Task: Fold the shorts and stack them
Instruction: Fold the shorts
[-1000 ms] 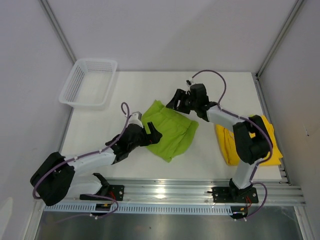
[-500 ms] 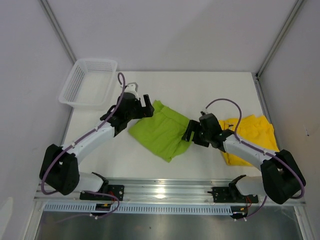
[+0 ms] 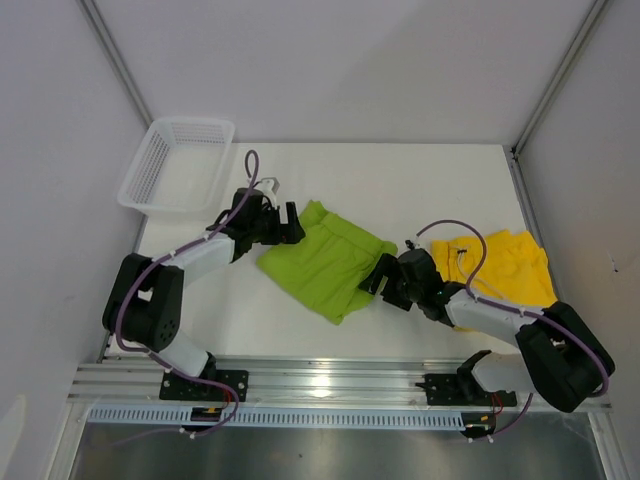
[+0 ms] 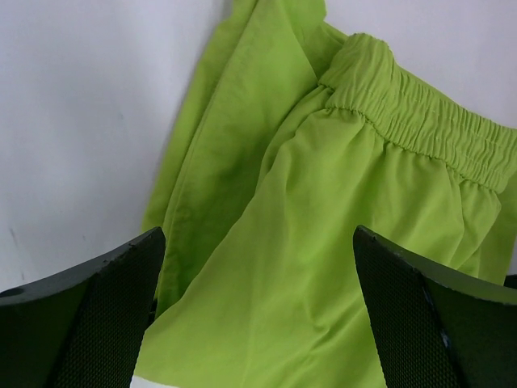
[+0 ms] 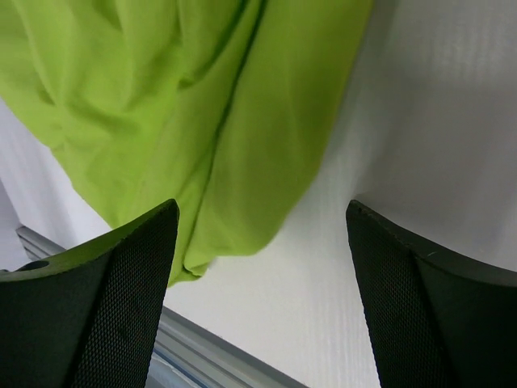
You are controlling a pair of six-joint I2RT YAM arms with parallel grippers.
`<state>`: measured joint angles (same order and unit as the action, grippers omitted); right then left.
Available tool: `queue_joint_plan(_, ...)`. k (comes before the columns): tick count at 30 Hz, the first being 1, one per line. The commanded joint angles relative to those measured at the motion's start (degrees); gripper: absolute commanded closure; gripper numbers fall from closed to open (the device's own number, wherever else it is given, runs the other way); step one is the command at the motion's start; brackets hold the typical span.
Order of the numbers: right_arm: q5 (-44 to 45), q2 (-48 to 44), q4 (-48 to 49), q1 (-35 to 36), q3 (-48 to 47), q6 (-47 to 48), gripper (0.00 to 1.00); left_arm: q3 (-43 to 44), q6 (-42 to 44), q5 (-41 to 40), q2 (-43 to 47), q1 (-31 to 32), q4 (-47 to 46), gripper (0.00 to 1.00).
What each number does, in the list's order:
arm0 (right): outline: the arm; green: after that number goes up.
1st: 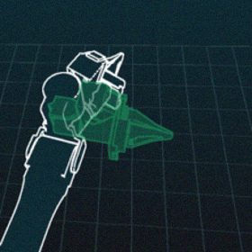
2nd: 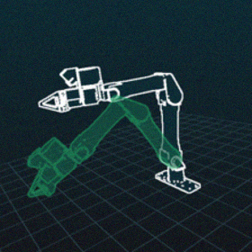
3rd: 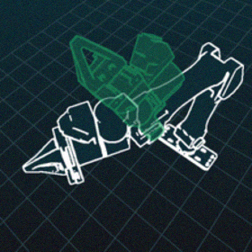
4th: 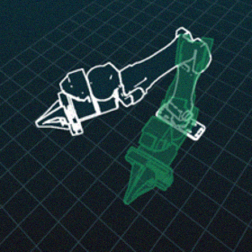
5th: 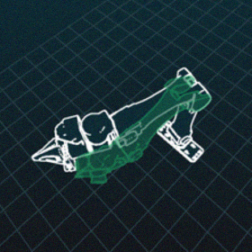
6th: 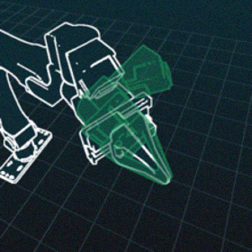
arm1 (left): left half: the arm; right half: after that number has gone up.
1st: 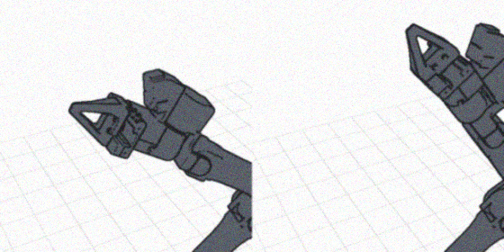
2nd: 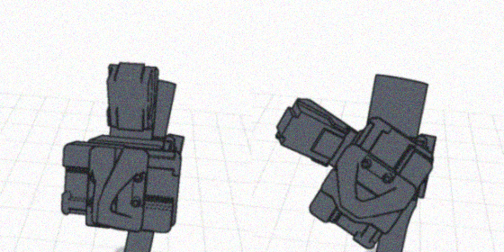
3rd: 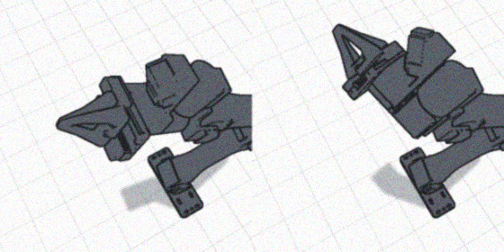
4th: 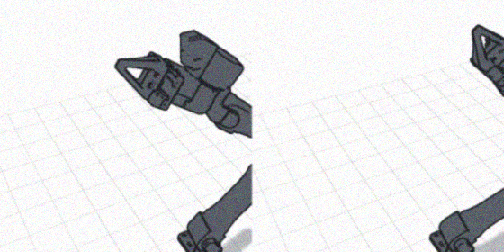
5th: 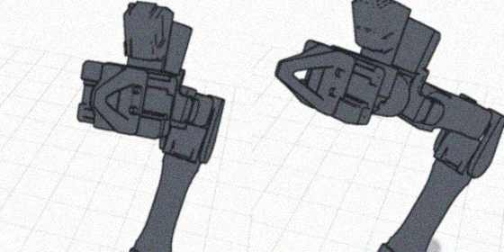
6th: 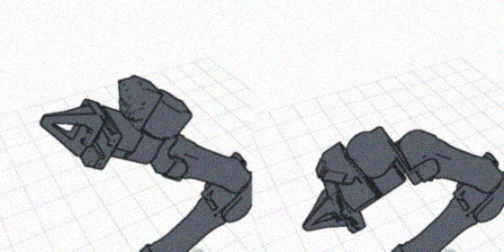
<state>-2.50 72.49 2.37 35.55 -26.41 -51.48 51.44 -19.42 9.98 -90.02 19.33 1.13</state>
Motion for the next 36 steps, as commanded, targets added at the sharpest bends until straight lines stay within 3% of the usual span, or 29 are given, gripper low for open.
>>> queue_joint_plan(1, -0.13, 2.48, 6.59, 0.84, -0.57, -2.04, 0.14, -1.86, 0.17, 4.26, -0.42, -0.52, -6.39, 0.01)
queue_joint_plan(14, 1.36, 13.99, 6.51, 0.31, -9.0, 0.24, 0.2, -3.54, -0.97, 4.0, -1.56, -0.96, -8.77, 0.01)
queue_joint_plan(20, 4.59, 18.74, 1.59, -0.39, -14.45, 4.54, 0.53, -3.8, -1.06, 1.72, -1.74, -1.05, -8.68, 0.01)
queue_joint_plan(21, 4.96, 18.74, 0.71, -0.83, -15.33, 5.33, 0.66, -3.8, -1.06, 1.28, -1.83, -1.14, -8.6, 0.01)
queue_joint_plan(23, 4.96, 18.65, -1.05, -2.67, -16.03, 8.92, 0.83, -3.89, -0.97, 1.01, -1.83, -1.14, -8.68, 0.01)
queue_joint_plan(25, 5.14, 18.83, -5.59, -3.82, -18.65, 12.27, 0.92, -3.8, -0.97, 1.27, -1.91, -1.14, -9.21, 0.01)
queue_joint_plan(31, 10.32, 22.61, -17.91, -5.58, -30.6, 25.45, 0.94, -3.19, -1.06, 1.71, -4.37, -1.14, -10.27, 0.01)
queue_joint_plan(36, 10.77, 24.36, -19.51, -5.93, -34.75, 29.42, 0.9, -0.91, -0.53, 1.8, -6.48, -1.14, -9.65, 0.01)
